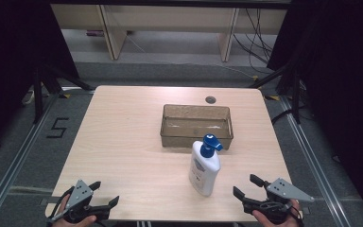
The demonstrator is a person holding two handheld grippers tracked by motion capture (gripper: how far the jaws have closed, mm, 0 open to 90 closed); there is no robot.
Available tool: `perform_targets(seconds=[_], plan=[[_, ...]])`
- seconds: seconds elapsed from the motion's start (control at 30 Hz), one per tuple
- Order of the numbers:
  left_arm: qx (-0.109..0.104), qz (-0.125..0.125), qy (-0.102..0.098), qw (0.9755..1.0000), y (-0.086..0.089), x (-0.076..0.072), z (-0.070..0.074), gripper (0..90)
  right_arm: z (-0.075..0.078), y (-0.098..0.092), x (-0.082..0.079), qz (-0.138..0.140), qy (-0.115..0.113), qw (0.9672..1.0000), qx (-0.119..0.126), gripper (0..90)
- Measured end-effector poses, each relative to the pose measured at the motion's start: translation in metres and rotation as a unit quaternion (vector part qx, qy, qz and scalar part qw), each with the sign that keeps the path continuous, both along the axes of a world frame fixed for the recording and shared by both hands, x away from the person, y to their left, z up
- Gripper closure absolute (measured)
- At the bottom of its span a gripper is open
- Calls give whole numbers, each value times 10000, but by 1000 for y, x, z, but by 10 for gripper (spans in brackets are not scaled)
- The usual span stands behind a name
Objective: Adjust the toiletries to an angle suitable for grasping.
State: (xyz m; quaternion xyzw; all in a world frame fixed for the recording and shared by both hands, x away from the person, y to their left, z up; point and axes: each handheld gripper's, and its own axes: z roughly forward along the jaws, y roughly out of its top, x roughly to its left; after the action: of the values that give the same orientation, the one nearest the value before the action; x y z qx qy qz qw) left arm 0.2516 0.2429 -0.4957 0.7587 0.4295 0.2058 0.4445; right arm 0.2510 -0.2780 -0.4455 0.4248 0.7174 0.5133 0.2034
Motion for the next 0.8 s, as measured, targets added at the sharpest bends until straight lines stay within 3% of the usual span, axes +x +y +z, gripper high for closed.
perform_targets(seconds=[0.07,0.13,0.33,0.4,0.43,0.47,0.53,0.57,0.73,0.8], plan=[[21,-9,5,10000,0,0,0,149,4,1,-2,56,105,9999,34,230],[117,-24,38,9999,1,0,0,149,7,1,-1,86,-54,9999,13,230],[178,-61,59,9998,2,0,1,149,18,6,-2,172,-147,9997,118,233],[143,-67,48,9999,2,0,1,149,22,6,-2,196,-199,9996,-3,234],[140,-61,49,9999,2,0,1,149,23,11,-4,193,-99,9995,236,234],[144,-62,50,9999,2,0,1,149,24,10,-2,282,-155,9994,86,233],[136,-61,53,9999,2,0,1,149,27,11,-4,268,-105,9996,39,233],[141,-64,55,9999,2,0,1,149,29,11,-3,291,-212,9994,14,233],[99,-33,52,9999,2,0,1,149,37,16,-3,389,-205,9990,66,233],[100,-35,51,9999,2,1,1,149,39,18,-1,434,-354,9984,41,233]])
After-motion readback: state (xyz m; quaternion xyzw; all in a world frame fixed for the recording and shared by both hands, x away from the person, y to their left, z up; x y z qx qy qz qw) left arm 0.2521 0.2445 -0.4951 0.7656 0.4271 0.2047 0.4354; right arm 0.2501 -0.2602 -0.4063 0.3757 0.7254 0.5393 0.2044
